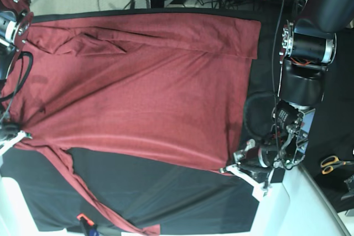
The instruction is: Fold the T-shirt properly
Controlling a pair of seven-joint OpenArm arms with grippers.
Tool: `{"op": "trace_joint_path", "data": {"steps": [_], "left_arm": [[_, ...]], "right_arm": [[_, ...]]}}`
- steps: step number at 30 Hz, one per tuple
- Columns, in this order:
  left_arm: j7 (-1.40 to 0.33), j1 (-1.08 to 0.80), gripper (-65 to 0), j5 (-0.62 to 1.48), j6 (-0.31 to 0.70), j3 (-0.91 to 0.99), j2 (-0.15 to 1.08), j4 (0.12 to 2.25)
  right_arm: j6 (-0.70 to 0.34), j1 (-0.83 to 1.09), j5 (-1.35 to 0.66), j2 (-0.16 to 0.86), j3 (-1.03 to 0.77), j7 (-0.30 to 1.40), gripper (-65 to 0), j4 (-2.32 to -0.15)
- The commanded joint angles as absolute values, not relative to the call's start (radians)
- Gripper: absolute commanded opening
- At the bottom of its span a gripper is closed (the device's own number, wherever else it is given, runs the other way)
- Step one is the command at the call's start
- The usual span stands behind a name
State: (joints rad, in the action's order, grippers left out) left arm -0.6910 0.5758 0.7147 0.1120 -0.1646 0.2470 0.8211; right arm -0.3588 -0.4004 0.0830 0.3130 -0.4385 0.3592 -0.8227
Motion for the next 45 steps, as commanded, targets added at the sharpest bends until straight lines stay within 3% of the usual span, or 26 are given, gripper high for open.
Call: {"op": "trace_joint_path", "data": {"steps": [1, 7, 11, 17, 27, 33, 41, 45], "left_arm": [[-0.673, 0.607, -65.0, 0.727, 0.117, -0.159, 0.262, 0.855], [-0.674, 0.576, -65.0, 0.727, 0.116, -0.159, 0.298, 0.935], [-0.674, 0.561, -65.0, 0.727, 0.116, -0.159, 0.298, 0.937], [-0.674, 0.555, -65.0, 0.727, 0.116, -0.159, 0.302, 0.937], [-0.674, 0.555, -65.0, 0.727, 0.116, -0.16, 0.302, 0.937], [-0.674, 0.555, -65.0, 0.727, 0.116, -0.16, 0.302, 0.94], [-0.674, 0.533, -65.0, 0.727, 0.116, -0.159, 0.318, 0.993], [-0.674, 0.512, -65.0, 0.727, 0.065, -0.093, 0.32, 0.998]], "right_arm": [[-0.355, -0.429, 0.076, 0.335, -0.437, 0.331, -65.0, -0.834], [-0.354, -0.429, 0.077, 0.335, -0.437, 0.331, -65.0, -0.832], [-0.343, -0.429, 0.082, 0.351, -0.323, 0.291, -65.0, -0.805], [-0.222, -0.429, 0.084, 0.358, -0.234, 0.168, -65.0, -0.693], [-0.217, -0.444, 0.091, 0.398, -0.228, 0.117, -65.0, -0.638], [-0.217, -0.449, 0.265, 0.398, -0.237, 0.025, -65.0, -0.572], [-0.223, -0.449, 0.277, 0.384, -0.234, -0.016, -65.0, -0.57], [-0.225, -0.449, 0.278, 0.377, -0.232, -0.044, -65.0, -0.57]]}}
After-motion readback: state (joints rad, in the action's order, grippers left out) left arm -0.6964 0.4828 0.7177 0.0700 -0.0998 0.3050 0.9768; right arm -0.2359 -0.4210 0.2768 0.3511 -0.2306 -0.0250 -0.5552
